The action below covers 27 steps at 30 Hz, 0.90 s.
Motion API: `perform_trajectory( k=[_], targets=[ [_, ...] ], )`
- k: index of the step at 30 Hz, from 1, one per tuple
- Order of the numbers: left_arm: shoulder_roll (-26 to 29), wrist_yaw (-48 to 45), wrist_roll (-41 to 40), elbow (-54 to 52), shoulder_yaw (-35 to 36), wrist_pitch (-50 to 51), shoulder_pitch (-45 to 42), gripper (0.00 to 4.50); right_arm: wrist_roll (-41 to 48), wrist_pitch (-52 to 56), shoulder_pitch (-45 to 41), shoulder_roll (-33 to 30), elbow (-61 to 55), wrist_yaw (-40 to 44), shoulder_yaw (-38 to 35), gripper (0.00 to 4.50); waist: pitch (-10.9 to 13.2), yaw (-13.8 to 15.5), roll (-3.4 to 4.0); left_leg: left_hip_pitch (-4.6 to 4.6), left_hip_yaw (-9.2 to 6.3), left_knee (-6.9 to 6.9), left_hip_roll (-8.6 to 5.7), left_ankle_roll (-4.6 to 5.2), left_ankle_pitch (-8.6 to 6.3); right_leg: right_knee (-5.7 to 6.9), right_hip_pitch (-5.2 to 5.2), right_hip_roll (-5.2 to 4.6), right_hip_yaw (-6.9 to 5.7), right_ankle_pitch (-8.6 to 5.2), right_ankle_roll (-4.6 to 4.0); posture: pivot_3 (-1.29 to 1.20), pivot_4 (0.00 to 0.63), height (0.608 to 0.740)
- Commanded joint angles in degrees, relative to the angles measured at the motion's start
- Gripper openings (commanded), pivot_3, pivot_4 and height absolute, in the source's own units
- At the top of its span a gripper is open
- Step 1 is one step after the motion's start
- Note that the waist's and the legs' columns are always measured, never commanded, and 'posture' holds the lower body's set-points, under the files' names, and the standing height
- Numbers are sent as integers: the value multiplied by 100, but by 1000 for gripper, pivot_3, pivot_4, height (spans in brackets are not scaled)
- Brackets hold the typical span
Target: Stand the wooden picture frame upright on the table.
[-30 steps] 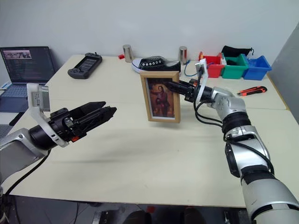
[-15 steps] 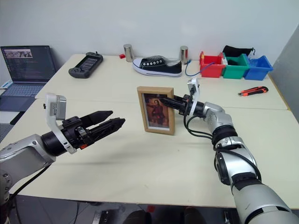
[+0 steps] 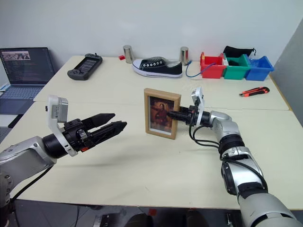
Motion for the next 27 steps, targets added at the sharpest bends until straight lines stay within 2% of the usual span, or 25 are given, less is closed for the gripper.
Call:
perform_trajectory(
  k=[1,5,7,17,19,21,23,27],
  targets=[
    [-6,-139,60,-79,7,-67,-1,4500,-75,95,-160,-146,-153,148,-94,3313,0,3,0,0,-1,0,0,0,0,-1,1,0,0,0,0,0,150,740],
    [46,-212,71,-47,63,-57,19,4500,-191,252,-49,-460,-364,386,-13,4170,0,9,0,0,-1,0,0,0,0,-2,0,0,0,0,0,0,150,740],
    [71,-250,78,-35,102,-41,63,4500,-266,340,56,-687,-540,541,24,4444,0,18,0,0,0,0,-2,0,0,-2,0,-1,1,0,0,0,150,740],
    [383,-960,589,419,47,-22,-9,4500,-192,1422,867,-2304,-2252,1058,34,4444,0,20,0,-2,1,0,-3,1,0,-6,0,-1,2,0,0,0,150,740],
    [574,-1241,933,661,-25,-36,-138,4500,-22,1924,1052,-2784,-3070,1197,-21,4444,3,29,3,-1,2,0,-3,1,0,-6,-2,0,4,0,0,0,150,740],
    [751,-1383,1315,937,-66,-96,-338,4500,-56,2222,1323,-3295,-4240,984,-88,4444,5,35,8,-1,3,-1,-4,1,0,-6,-3,0,5,0,0,0,150,740],
    [819,-1476,1496,1036,-54,-101,-449,4500,-100,2403,1607,-3585,-5104,703,-139,4444,6,34,9,-1,2,-1,-4,2,-1,-8,-4,0,7,0,0,0,150,740],
    [788,-1615,1743,1053,-114,-109,-640,4500,578,3839,2172,-4009,-6993,226,-481,4444,2,31,3,-1,-3,-3,-2,2,-1,-8,-2,3,5,0,0,0,150,740]
  ],
)
